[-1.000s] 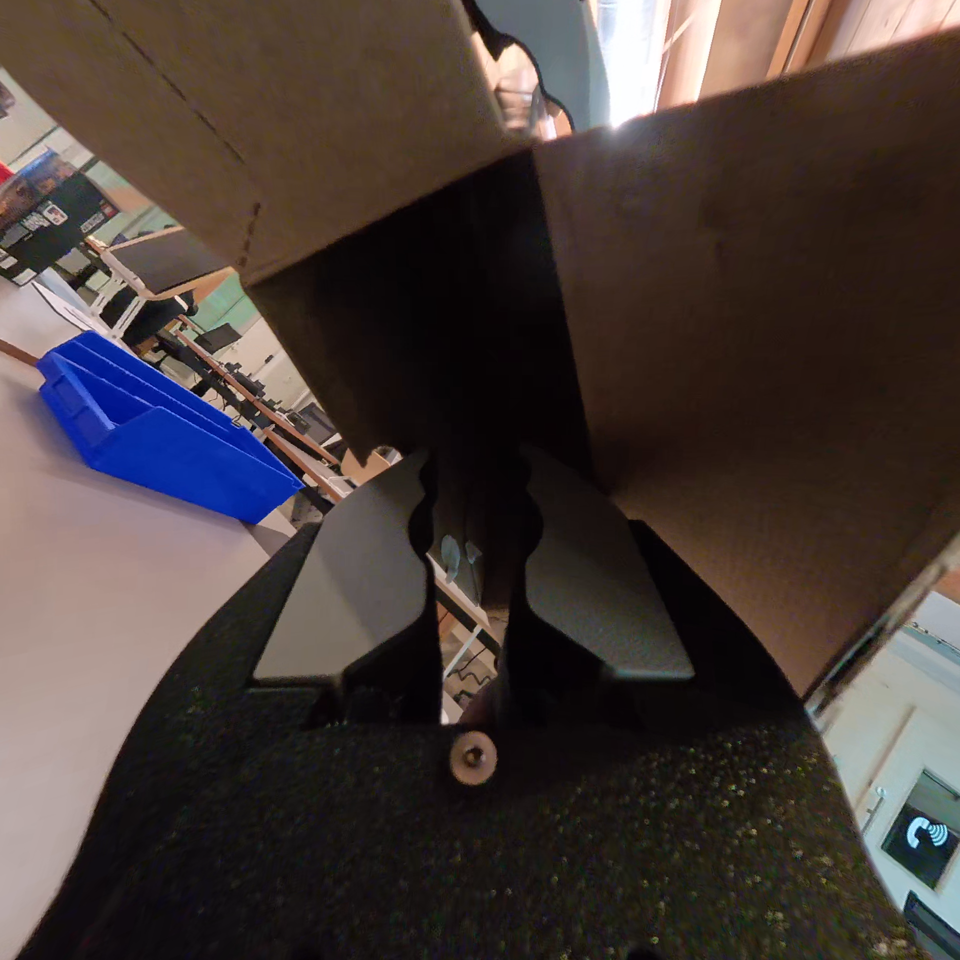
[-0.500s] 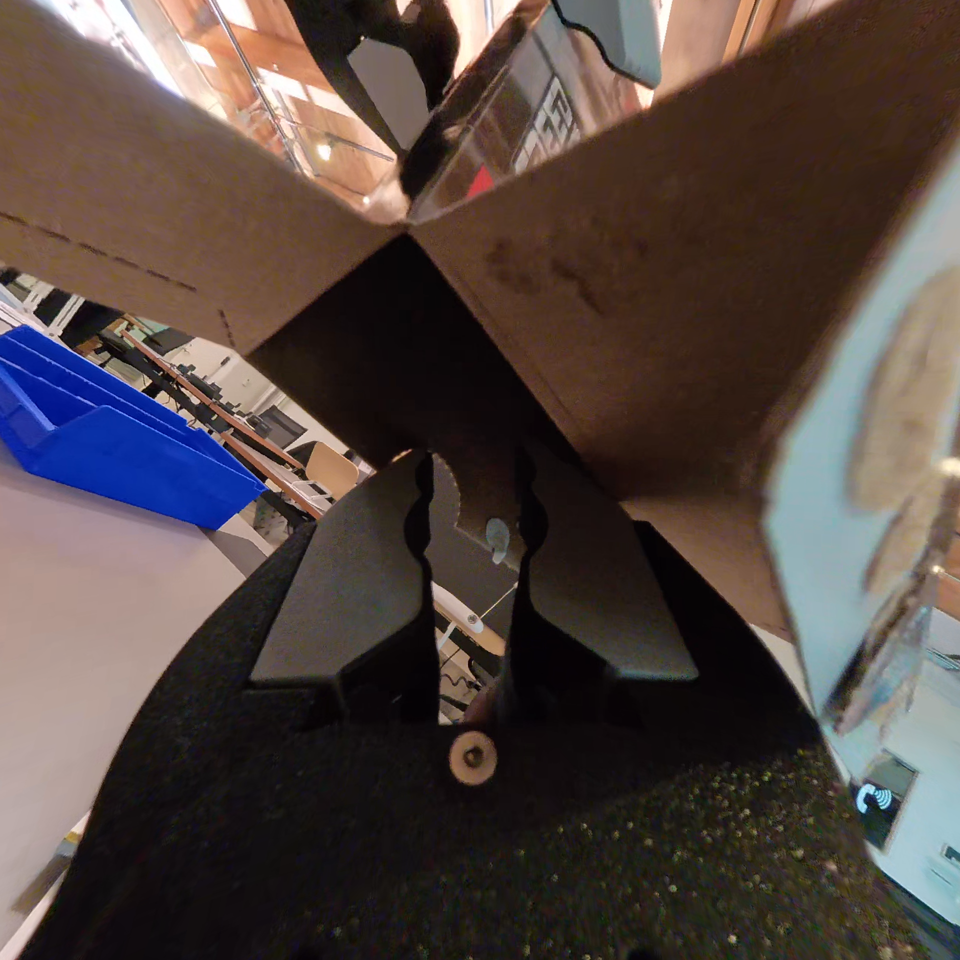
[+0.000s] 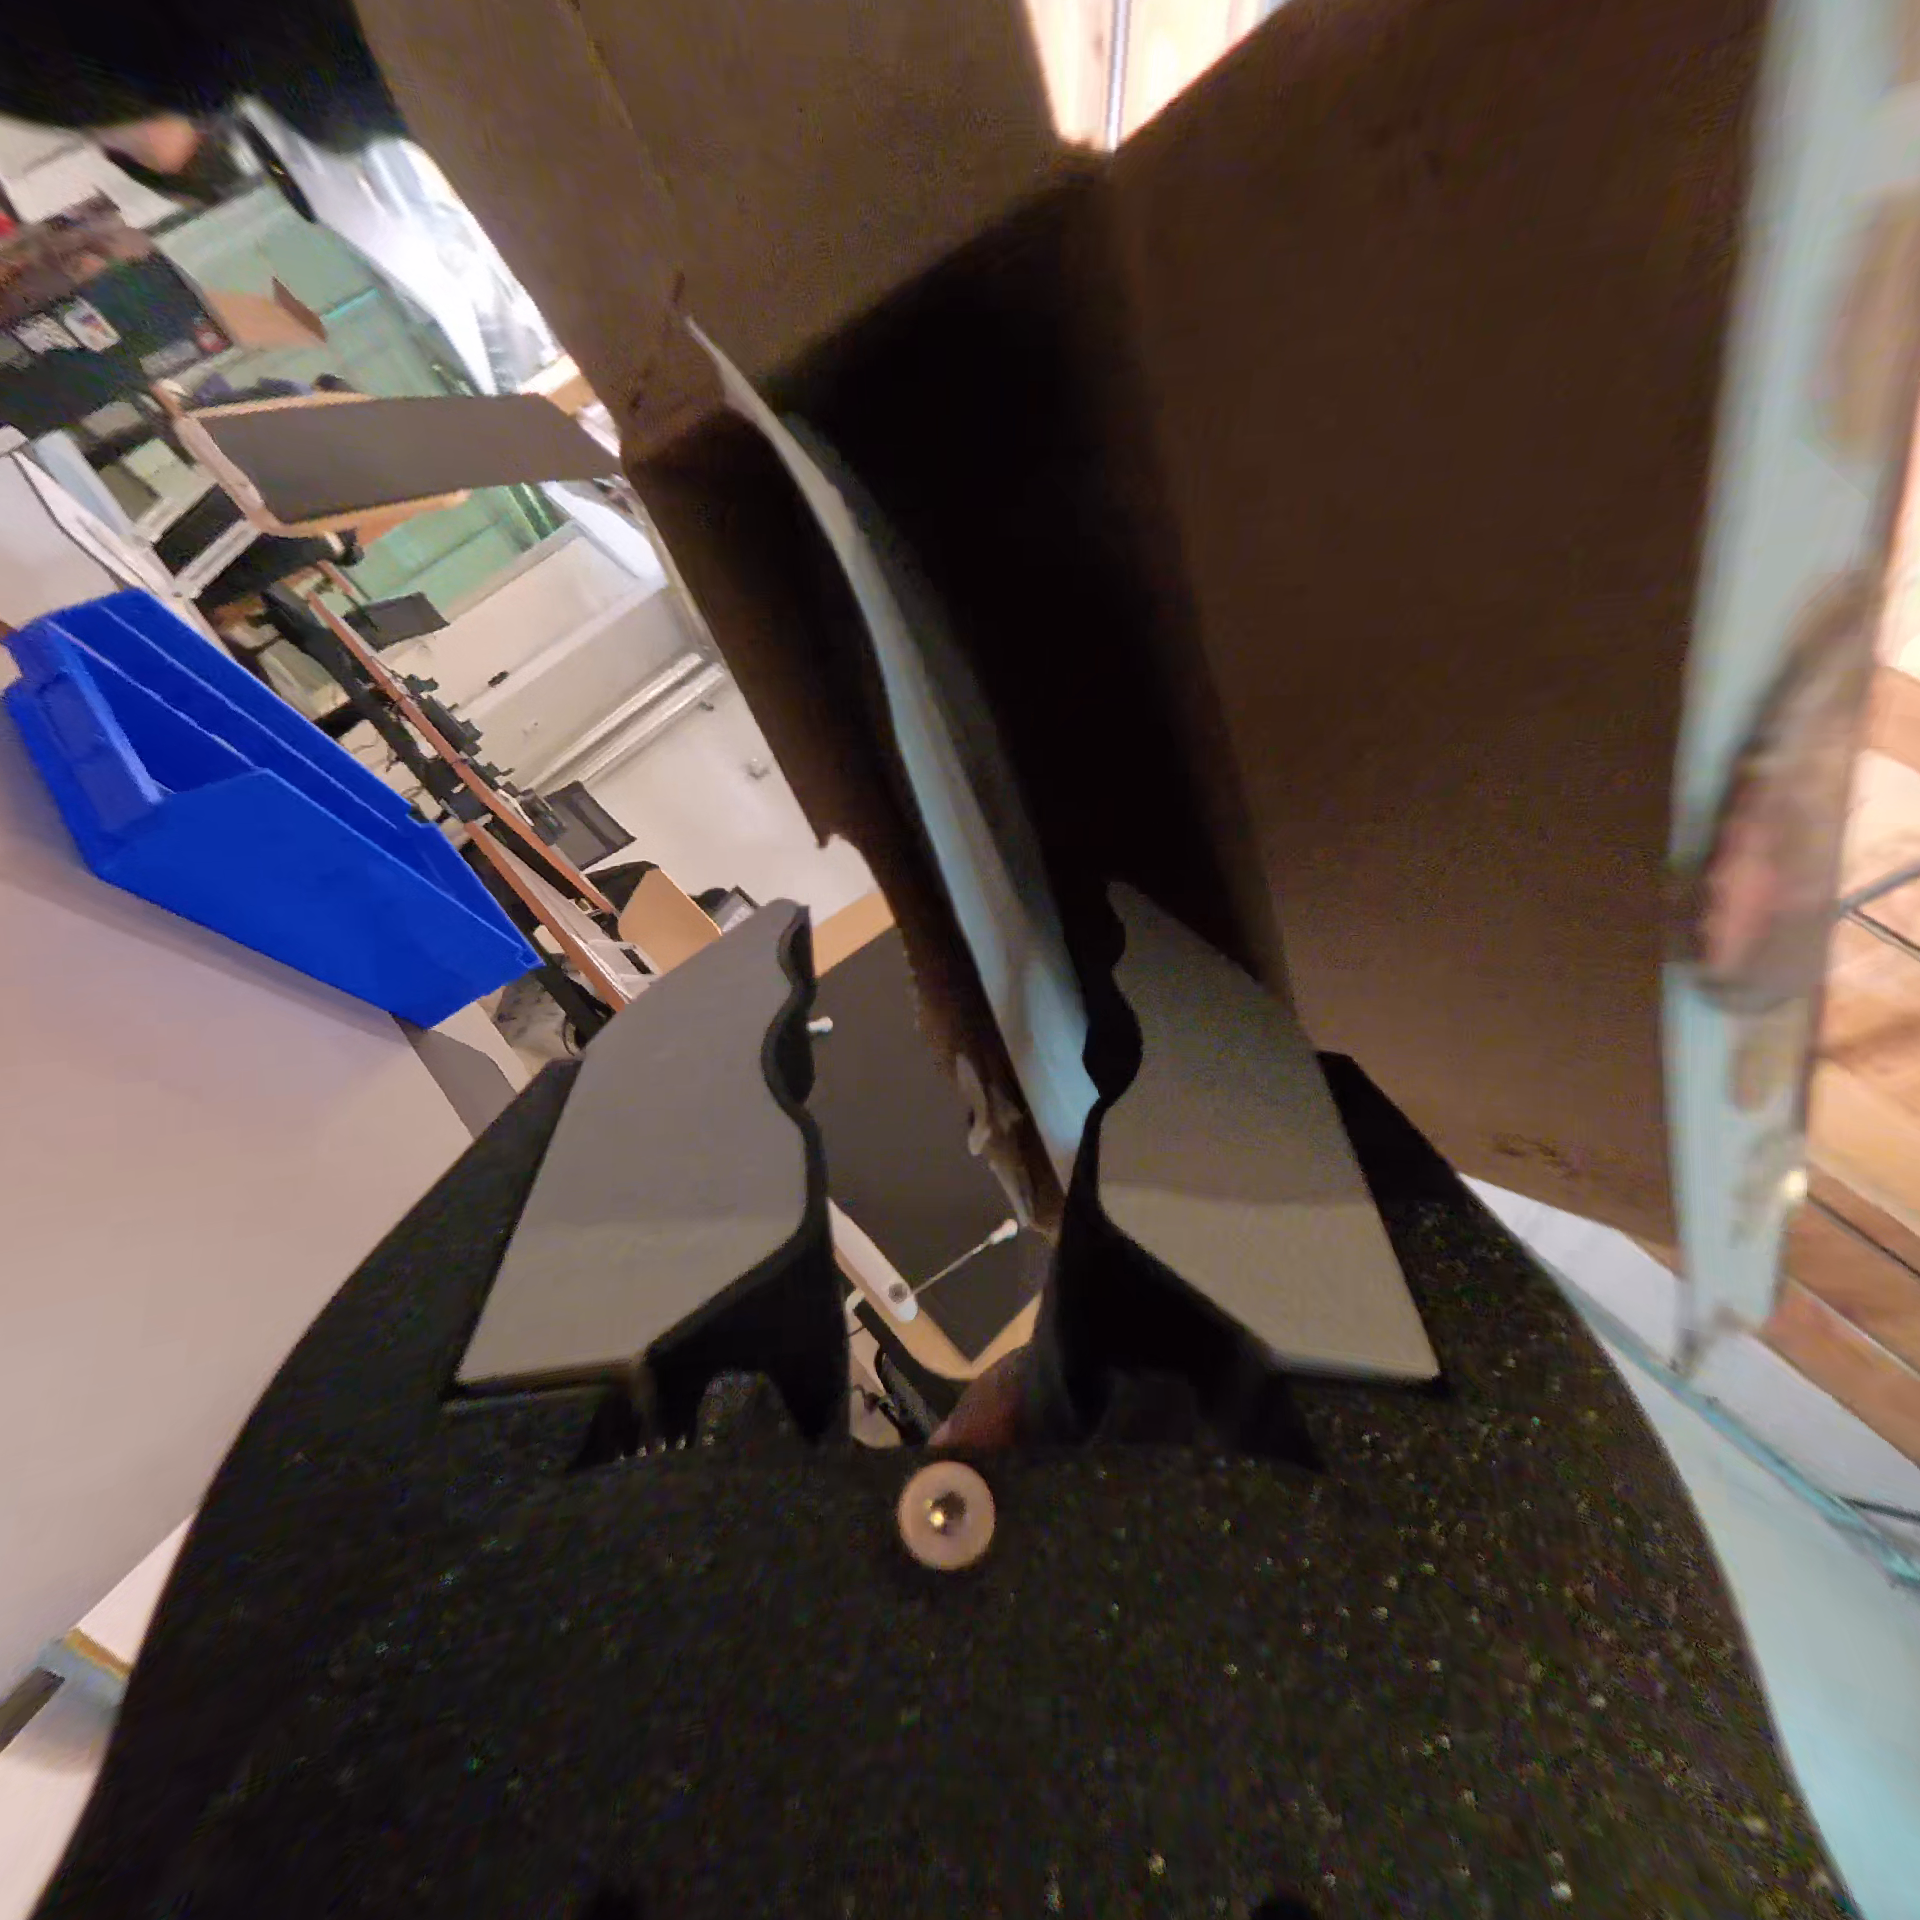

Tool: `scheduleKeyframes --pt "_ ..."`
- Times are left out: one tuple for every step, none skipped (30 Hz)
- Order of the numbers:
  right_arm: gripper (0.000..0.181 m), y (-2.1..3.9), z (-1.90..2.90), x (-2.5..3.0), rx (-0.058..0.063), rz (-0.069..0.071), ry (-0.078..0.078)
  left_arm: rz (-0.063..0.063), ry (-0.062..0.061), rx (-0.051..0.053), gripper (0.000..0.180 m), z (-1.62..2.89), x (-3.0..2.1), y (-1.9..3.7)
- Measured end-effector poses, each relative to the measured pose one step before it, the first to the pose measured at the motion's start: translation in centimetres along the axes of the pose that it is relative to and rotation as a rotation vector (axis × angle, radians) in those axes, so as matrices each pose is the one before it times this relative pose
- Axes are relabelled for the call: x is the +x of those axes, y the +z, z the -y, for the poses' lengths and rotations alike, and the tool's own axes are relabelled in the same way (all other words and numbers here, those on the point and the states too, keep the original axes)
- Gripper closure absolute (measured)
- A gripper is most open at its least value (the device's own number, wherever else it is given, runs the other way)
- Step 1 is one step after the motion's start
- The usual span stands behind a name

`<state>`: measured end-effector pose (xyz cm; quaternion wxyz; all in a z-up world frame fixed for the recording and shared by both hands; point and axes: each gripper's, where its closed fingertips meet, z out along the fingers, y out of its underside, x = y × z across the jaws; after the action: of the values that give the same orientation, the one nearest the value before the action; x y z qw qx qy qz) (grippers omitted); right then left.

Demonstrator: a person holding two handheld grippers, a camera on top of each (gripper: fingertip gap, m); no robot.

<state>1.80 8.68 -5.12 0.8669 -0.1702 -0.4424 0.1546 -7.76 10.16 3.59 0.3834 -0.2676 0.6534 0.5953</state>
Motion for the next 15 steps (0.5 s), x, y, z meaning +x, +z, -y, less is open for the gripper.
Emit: scheduleKeyframes --pt "0.136 0.185 0.738 0.111 0.0107 0.0239 -0.0064 -0.0030 -0.0522 0.0196 0.099 -0.375 0.400 -0.275" --pt "0.138 0.197 0.703 0.086 0.0045 0.0306 -0.0052 -0.0090 -0.0563 0.0166 0.098 -0.403 0.370 -0.279" --pt "0.139 0.177 0.734 0.328 0.0031 0.0171 -0.0076 -0.0088 -0.0564 0.0137 0.099 -0.429 0.249 -0.305" --pt "0.141 0.122 0.784 0.317 0.0071 0.0211 -0.0056 -0.0025 -0.0529 0.0148 0.099 -0.413 0.086 -0.339" --pt "0.142 0.232 0.749 0.295 0.0063 0.0191 0.0018 -0.0003 -0.0455 0.0151 0.099 -0.385 -0.004 -0.367" --pt "0.142 0.100 0.698 0.542 0.0026 0.0071 0.0019 -0.0033 -0.0409 0.0155 0.098 -0.312 -0.019 -0.373" --pt "0.142 0.054 0.641 0.498 0.0038 0.0089 0.0001 -0.0071 -0.0435 0.0149 0.099 -0.230 -0.003 -0.348" --pt "0.143 0.028 0.573 0.406 0.0036 0.0146 0.0000 -0.0020 -0.0292 0.0126 0.099 -0.171 -0.042 -0.320" --pt "0.144 -0.045 0.404 0.522 -0.0016 -0.0016 -0.0036 0.0039 -0.0119 0.0068 0.099 -0.111 -0.079 -0.284" --pt "0.145 -0.055 0.231 0.371 -0.0070 0.0034 -0.0165 0.0057 -0.0040 -0.0015 0.099 -0.074 -0.067 -0.237" --pt "0.147 0.279 0.089 -0.131 -0.0133 0.0206 -0.0312 0.0002 0.0008 -0.0043 0.099 -0.008 0.015 -0.204" --pt "0.150 0.019 -0.070 -0.008 -0.0184 0.0105 -0.0437 -0.0042 0.0051 -0.0034 0.099 0.064 0.076 -0.159" --pt "0.156 0.061 -0.104 -0.059 -0.0186 0.0052 -0.0542 -0.0071 0.0044 -0.0015 0.099 0.107 0.150 -0.077" --pt "0.170 0.019 -0.072 -0.093 -0.0140 0.0038 -0.0514 -0.0085 0.0029 0.0001 0.099 0.116 0.189 -0.016" --pt "0.181 0.026 -0.130 -0.155 -0.0187 0.0078 -0.0430 -0.0091 0.0005 -0.0004 0.099 0.070 0.201 0.000"
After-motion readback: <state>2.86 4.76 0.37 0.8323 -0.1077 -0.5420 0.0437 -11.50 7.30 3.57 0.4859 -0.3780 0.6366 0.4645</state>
